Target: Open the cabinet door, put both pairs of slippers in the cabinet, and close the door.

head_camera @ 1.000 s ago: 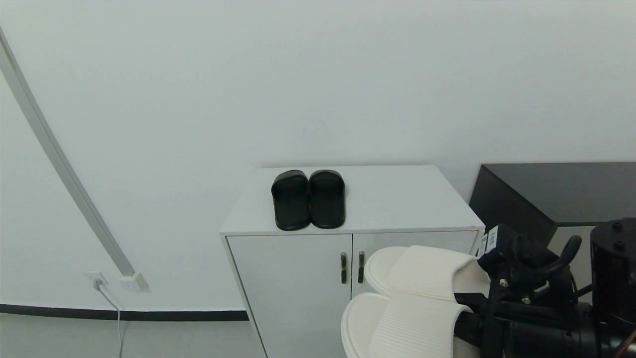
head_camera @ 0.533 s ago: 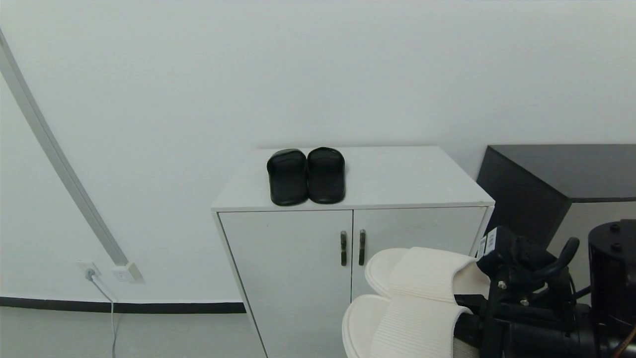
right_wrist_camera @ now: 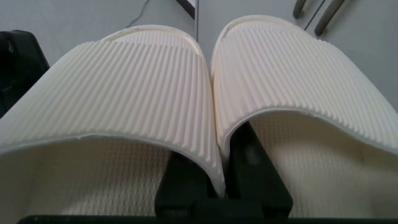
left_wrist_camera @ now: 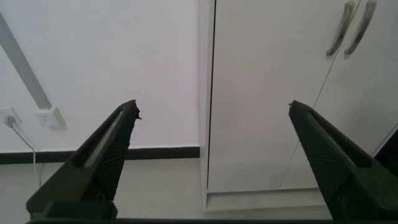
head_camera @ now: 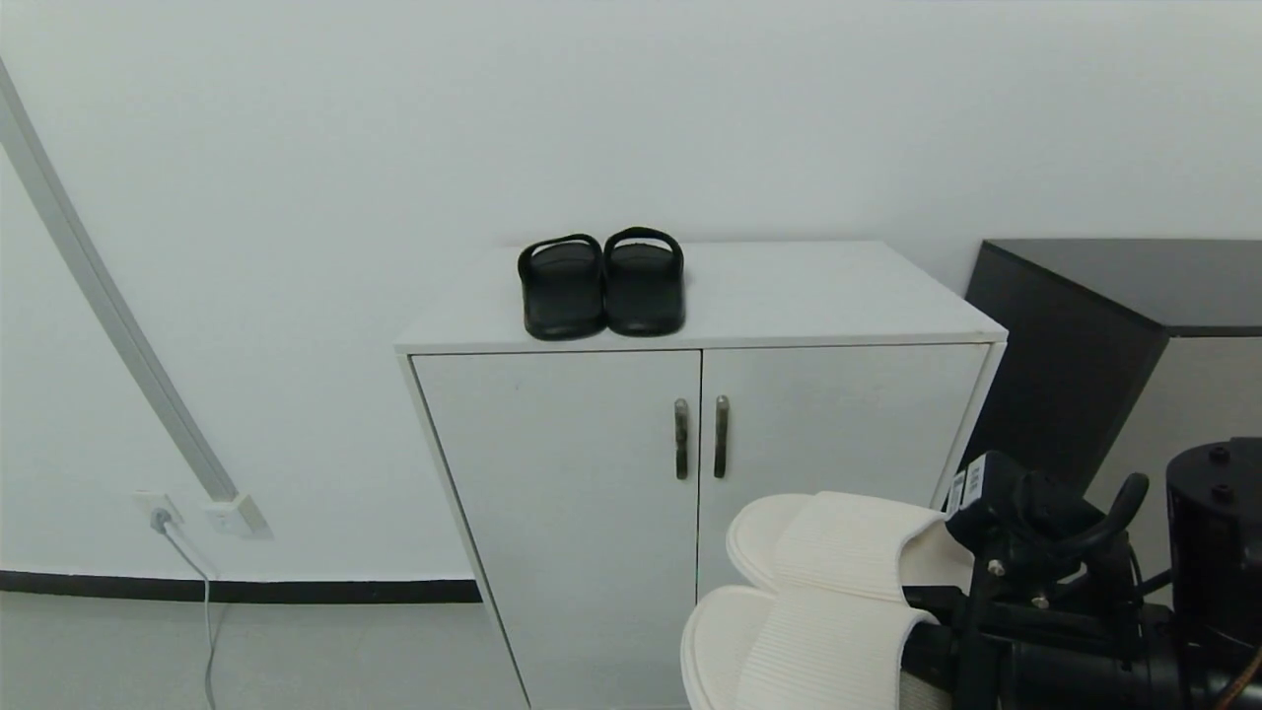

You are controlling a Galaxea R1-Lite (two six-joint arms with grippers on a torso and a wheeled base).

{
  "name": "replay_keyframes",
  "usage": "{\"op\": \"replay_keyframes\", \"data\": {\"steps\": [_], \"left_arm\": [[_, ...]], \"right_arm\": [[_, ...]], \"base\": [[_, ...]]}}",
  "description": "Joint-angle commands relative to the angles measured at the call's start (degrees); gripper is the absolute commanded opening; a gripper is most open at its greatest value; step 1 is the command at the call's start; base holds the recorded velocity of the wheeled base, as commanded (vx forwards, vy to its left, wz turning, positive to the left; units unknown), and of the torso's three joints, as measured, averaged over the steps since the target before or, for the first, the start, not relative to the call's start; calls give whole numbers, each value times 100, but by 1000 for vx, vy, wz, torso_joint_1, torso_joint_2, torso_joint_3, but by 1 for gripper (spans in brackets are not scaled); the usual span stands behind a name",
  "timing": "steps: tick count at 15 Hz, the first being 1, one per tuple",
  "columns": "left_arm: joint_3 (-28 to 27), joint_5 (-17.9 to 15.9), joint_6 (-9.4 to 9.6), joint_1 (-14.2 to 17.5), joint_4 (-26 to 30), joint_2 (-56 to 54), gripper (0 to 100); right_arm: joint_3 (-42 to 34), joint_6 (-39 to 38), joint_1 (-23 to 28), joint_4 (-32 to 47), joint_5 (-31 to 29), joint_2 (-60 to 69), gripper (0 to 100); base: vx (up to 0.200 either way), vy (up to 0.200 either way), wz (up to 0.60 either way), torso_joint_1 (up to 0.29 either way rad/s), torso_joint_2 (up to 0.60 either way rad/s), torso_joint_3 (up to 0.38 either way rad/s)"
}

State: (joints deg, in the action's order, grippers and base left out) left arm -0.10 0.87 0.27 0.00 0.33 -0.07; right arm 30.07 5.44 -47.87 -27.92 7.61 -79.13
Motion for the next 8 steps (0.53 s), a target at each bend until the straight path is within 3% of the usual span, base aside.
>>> {"op": "replay_keyframes", "data": {"steps": [1, 8], "left_arm": [[1, 1, 0, 0, 2, 7, 100], [10, 1, 8, 0, 2, 7, 100]], "right_arm": [[-19, 1, -3, -3, 4, -15, 0], [-72, 107, -3, -21, 4, -50, 0]], "base": [[0, 0, 0, -159, 491, 330], [0, 0, 0, -121, 470, 341]]}}
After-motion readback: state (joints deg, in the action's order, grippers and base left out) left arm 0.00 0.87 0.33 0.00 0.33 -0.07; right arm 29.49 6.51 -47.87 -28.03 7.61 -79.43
